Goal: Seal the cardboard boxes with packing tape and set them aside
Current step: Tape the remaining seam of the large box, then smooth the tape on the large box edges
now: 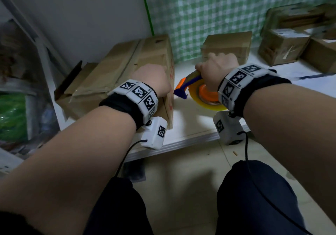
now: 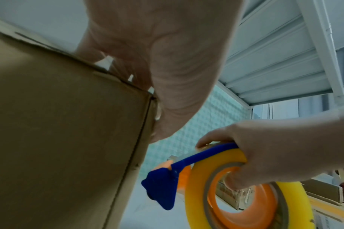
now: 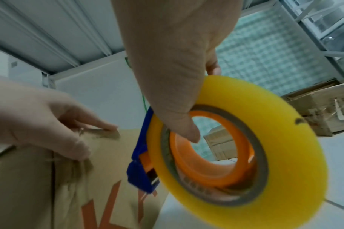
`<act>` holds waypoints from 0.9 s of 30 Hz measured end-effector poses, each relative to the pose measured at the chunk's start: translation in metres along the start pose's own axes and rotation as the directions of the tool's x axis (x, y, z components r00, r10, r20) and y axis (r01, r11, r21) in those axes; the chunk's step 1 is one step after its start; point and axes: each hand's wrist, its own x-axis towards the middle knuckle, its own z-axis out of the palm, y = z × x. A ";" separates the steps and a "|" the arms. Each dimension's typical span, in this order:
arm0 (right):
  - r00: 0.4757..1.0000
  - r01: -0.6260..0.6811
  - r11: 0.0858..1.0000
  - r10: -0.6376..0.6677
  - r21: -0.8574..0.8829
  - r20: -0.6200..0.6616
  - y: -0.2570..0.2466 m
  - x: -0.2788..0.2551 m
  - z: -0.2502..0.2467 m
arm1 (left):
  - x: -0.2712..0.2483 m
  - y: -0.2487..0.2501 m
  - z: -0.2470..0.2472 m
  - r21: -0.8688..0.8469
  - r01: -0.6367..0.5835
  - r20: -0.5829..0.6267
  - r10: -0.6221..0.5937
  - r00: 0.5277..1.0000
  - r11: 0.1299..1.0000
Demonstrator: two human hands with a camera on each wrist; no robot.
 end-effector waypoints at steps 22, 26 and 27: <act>0.956 -0.263 0.961 0.272 0.089 -0.109 -0.007 0.016 -0.024 | -0.002 -0.031 -0.017 -0.345 -0.124 0.094 0.166 0.982 0.931; 0.919 -0.241 0.960 0.273 0.143 -0.284 -0.015 0.028 -0.063 | 0.000 -0.074 -0.021 -0.501 0.000 -0.045 -0.026 0.999 0.865; 0.909 -0.222 0.962 0.263 0.159 -0.323 -0.021 0.031 -0.071 | 0.002 -0.089 -0.016 -0.482 0.045 -0.063 -0.085 0.994 0.875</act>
